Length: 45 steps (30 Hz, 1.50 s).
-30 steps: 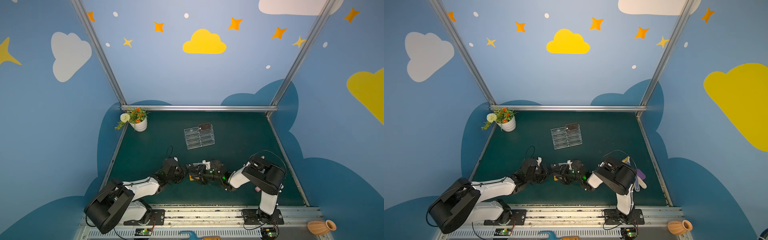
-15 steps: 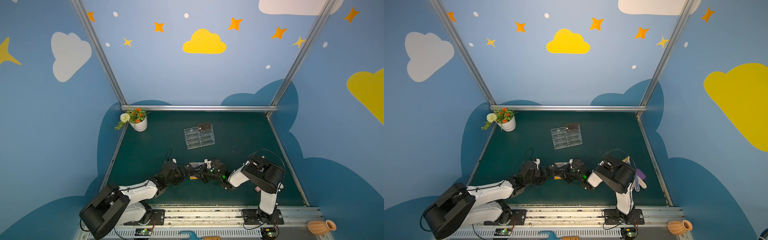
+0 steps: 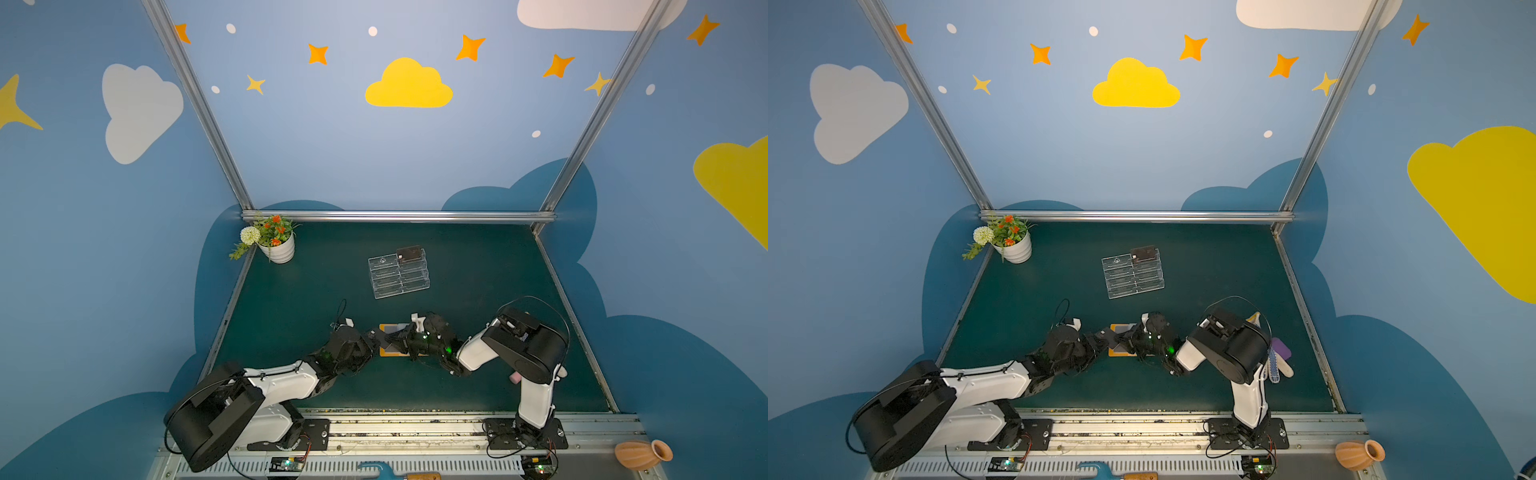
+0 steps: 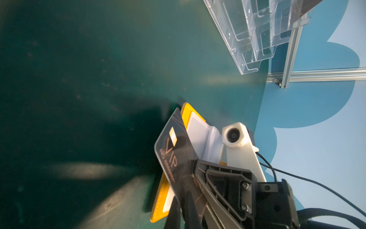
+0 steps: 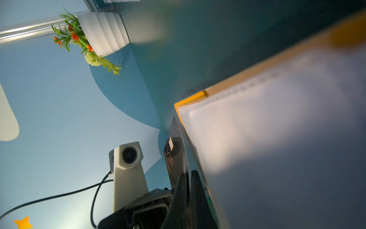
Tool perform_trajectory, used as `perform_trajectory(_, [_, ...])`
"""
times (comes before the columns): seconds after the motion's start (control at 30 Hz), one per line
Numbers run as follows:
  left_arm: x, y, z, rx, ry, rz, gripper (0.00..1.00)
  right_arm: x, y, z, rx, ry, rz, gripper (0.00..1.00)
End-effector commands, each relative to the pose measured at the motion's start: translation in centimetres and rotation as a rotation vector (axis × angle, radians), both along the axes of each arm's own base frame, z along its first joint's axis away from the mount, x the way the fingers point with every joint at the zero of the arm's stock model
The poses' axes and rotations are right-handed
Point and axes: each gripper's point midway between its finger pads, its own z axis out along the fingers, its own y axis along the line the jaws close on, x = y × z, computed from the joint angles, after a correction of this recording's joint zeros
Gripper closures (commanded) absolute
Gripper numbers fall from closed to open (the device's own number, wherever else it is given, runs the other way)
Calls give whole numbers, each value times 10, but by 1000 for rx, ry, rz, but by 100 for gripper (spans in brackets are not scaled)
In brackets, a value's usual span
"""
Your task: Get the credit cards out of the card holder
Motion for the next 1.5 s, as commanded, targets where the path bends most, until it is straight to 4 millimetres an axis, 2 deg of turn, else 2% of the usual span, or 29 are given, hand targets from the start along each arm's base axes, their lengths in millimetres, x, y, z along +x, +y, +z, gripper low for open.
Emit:
perform_trajectory(0.0, [-8, -12, 0, -6, 13, -64, 96, 10, -3, -3, -22, -11, -19, 100])
perform_trajectory(0.13, [-9, -13, -1, -3, 20, -69, 96, 11, -6, -2, -22, -17, -13, 100])
perform_trajectory(0.2, [-9, -10, -1, 6, 22, -63, 92, 12, -6, 1, -18, -23, -5, 100])
perform_trajectory(0.3, [-9, -6, 1, 23, 16, -54, 71, 13, -8, 6, -9, -35, -1, 100])
perform_trajectory(0.37, [-9, -3, 3, 33, 10, -47, 49, 14, -9, 11, -6, -45, 5, 100])
perform_trajectory(0.43, [-9, 1, 4, 47, 9, -41, 34, 14, -9, 15, -5, -50, 10, 100])
perform_trajectory(0.63, [-7, 20, 14, 69, -14, 13, 18, 13, -6, 24, 6, -68, 30, 100])
perform_trajectory(0.87, [-1, 49, 24, 89, -45, 88, 13, 12, -5, 28, 15, -72, 38, 100])
perform_trajectory(1.07, [9, 66, 46, 75, -106, 96, 8, 10, -6, 42, 29, -101, 68, 100])
perform_trajectory(1.27, [16, 61, 66, 32, -159, 6, 4, 16, -13, 60, 36, -143, 107, 100])
perform_trajectory(1.47, [28, 43, 85, -49, -212, -87, 2, 27, -22, 87, 47, -200, 154, 100])
